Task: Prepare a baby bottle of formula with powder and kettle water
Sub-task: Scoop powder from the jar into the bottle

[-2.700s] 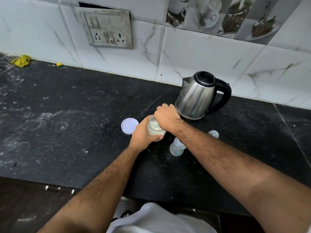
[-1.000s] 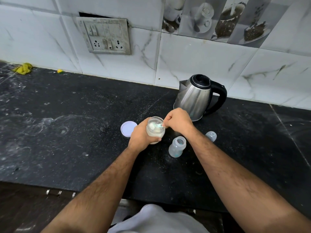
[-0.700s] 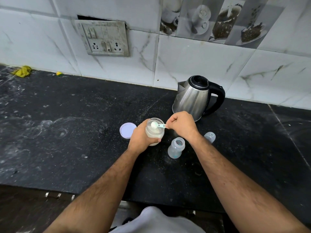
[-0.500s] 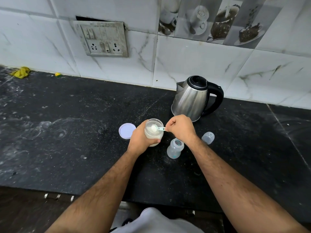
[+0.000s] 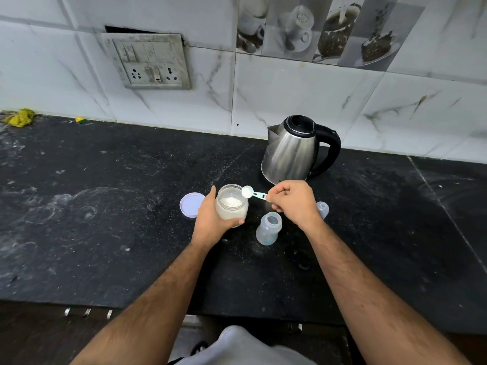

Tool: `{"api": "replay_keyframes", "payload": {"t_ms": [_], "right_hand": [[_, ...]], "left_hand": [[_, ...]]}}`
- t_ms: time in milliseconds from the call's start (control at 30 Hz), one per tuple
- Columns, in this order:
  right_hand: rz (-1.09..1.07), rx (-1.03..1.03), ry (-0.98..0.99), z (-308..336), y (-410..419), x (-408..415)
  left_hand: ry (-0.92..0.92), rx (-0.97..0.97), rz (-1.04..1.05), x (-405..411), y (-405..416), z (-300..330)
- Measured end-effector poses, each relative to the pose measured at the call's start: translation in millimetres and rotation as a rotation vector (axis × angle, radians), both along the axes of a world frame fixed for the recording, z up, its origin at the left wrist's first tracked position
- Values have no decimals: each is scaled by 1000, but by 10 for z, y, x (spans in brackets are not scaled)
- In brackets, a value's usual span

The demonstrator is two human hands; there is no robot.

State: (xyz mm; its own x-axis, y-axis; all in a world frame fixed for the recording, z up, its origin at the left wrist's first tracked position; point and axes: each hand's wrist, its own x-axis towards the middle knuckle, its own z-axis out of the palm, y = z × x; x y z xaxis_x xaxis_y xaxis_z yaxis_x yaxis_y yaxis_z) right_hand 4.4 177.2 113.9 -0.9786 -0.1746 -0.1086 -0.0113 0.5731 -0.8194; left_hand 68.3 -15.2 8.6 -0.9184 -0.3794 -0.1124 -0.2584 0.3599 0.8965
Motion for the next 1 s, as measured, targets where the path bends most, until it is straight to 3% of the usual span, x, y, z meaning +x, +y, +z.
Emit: {"api": "replay_keyframes", "payload": {"t_ms": [233, 567, 1000], "right_hand": [[-79, -49, 39, -74, 472, 169], [-51, 62, 181, -223, 665, 369], [141, 346, 594, -431, 661, 545]], "left_hand": [[196, -164, 207, 504, 205, -65], [144, -113, -111, 376, 749, 10], [132, -106, -158, 158, 836, 43]]}}
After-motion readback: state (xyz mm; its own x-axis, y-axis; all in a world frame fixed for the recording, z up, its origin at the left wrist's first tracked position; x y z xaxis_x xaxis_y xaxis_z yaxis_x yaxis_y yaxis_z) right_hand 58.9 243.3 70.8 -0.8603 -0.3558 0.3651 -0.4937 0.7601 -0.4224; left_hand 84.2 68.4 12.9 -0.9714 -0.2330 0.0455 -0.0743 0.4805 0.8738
